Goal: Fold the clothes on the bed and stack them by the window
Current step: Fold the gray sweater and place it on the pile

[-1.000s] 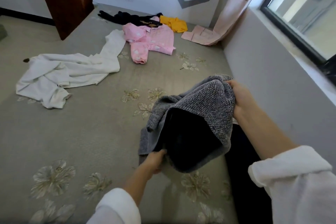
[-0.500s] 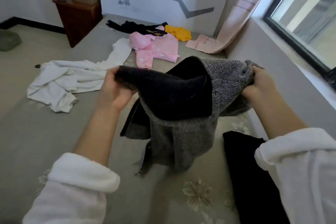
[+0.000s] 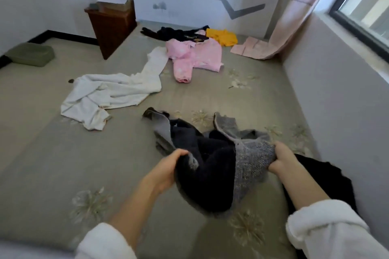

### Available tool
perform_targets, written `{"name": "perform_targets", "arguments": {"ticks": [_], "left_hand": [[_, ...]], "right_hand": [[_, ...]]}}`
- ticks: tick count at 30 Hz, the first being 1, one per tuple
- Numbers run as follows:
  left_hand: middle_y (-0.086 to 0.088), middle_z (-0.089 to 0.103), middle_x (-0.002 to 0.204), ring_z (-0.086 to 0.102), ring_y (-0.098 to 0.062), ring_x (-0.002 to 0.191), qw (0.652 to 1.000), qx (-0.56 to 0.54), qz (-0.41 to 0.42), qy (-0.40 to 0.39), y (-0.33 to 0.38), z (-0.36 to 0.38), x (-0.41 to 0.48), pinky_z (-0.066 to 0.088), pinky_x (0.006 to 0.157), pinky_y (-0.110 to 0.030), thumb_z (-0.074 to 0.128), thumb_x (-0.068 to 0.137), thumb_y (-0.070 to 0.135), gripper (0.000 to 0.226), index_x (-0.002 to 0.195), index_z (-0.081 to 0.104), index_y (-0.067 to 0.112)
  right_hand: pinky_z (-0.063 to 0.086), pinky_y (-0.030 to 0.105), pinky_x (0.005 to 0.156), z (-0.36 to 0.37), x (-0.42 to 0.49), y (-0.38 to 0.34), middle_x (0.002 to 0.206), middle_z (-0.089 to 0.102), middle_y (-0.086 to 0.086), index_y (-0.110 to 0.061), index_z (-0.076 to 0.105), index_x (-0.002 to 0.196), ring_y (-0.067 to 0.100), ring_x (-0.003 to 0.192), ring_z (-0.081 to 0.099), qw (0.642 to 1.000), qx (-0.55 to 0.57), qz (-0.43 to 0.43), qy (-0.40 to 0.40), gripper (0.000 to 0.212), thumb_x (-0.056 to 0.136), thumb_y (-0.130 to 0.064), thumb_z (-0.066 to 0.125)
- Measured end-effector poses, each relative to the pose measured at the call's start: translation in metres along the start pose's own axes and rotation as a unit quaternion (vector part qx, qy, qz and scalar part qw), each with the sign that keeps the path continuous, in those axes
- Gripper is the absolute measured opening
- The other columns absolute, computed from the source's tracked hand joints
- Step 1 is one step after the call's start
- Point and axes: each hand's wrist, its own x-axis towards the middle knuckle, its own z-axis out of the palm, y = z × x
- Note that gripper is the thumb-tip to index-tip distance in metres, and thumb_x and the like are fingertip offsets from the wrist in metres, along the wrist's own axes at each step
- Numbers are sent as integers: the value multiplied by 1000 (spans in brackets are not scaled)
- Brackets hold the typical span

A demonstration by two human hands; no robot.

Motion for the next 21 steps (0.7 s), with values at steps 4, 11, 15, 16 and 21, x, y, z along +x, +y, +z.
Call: {"name": "perform_targets", "arguments": {"ticks": [4, 11, 15, 16, 21], "left_hand": [[-12, 65, 79, 65, -21, 65, 980, -45, -172, 88, -94, -31, 17, 54, 56, -24, 44, 93, 30, 31, 76, 60, 10], [-21, 72, 93, 70, -33, 81, 951, -76, -279, 111, -140, -39, 40, 57, 73, -39, 61, 84, 25, 28, 94, 73, 2], [-19, 73, 94, 70, -32, 87, 954, -88, -276, 75, -144, -35, 54, 58, 74, -37, 68, 78, 24, 25, 89, 77, 3], [-17, 72, 86, 69, -30, 79, 957, -92, -264, 79, -145, -32, 59, 58, 64, -32, 66, 80, 20, 20, 86, 75, 3], [-4, 68, 83, 63, -18, 89, 969, -149, -142, 134, -144, -31, 81, 55, 85, -31, 48, 91, 2, 15, 100, 59, 6]], "right_hand": [[47, 43, 76, -29, 21, 52, 87, 59, 17, -4, 56, 96, 31, 75, 56, 992, -71, 88, 58, 20, 99, -18, 42], [52, 44, 86, -27, 16, 64, 110, 68, 20, -6, 64, 114, 36, 100, 65, 987, -132, 89, 2, 35, 79, -9, 73], [54, 41, 82, -33, 10, 58, 104, 69, 19, -3, 66, 109, 34, 88, 67, 982, -167, 89, 5, 30, 79, -4, 67], [55, 38, 74, -35, 7, 57, 96, 71, 17, -5, 66, 103, 32, 79, 68, 982, -166, 87, 1, 23, 80, -6, 65], [53, 31, 63, -49, -5, 56, 86, 74, 12, -10, 70, 82, 26, 72, 70, 987, -156, 35, -16, 10, 85, -14, 62]]}}
